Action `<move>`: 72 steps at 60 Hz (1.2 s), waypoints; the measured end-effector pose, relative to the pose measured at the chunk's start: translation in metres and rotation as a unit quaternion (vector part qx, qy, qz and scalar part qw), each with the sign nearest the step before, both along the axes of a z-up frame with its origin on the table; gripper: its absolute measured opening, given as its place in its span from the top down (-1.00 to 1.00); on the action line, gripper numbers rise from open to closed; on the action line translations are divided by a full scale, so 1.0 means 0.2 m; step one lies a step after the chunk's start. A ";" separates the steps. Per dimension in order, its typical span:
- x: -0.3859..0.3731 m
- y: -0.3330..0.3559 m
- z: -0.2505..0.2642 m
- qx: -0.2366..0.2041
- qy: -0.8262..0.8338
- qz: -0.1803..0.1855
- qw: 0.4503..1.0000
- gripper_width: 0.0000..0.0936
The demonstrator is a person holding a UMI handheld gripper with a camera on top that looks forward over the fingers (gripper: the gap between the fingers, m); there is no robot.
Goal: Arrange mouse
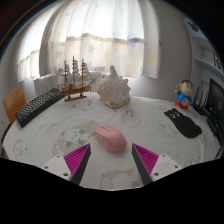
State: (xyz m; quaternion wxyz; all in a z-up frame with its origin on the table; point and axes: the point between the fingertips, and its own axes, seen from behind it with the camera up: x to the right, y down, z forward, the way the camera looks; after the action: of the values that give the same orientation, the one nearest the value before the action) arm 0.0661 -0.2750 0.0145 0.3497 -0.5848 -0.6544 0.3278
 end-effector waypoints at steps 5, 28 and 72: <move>-0.09 0.01 -0.04 0.003 -0.004 -0.003 1.000 -0.82; -0.42 0.07 -0.12 -0.004 -0.025 -0.012 1.000 -0.83; -0.61 0.38 0.46 -0.046 0.004 -0.039 0.998 0.24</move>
State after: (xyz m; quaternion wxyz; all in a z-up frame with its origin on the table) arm -0.0557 -0.1984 0.1070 0.3380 -0.6238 -0.6140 0.3459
